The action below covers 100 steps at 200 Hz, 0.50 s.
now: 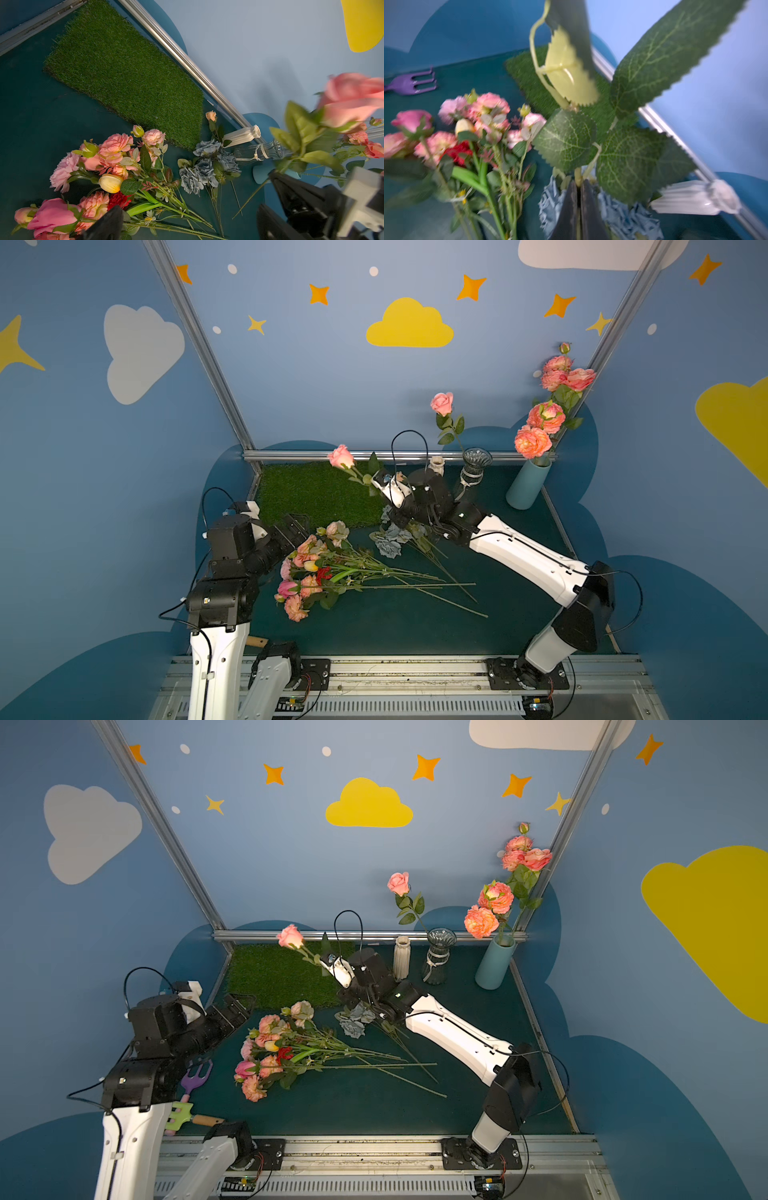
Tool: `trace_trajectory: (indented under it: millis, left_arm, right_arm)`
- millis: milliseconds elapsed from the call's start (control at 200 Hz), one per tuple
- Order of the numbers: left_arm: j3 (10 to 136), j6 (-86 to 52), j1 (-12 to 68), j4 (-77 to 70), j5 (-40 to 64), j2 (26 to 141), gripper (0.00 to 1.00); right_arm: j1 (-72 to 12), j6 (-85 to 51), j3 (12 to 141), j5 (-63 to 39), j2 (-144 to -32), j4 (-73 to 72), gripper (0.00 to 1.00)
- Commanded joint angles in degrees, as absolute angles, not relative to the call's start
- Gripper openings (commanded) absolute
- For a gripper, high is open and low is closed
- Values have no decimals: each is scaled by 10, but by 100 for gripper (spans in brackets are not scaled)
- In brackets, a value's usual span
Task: Place the pink flowers into the vase
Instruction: Place the flower in the vase.
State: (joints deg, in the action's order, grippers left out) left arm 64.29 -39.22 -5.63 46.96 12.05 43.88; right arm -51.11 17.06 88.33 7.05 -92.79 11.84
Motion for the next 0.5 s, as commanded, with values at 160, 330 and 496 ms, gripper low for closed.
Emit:
trace_trajectory:
  millis: [160, 330, 496]
  left_arm:
    - [608, -389, -59, 425, 130, 449, 100]
    - [591, -390, -59, 408, 130, 461, 100]
    - [579, -385, -59, 396, 130, 474, 100]
  right_arm:
    - [-453, 241, 889, 186, -897, -138, 0]
    - [-420, 311, 960, 253, -937, -193, 0]
    - [-375, 347, 998, 273, -973, -254, 0]
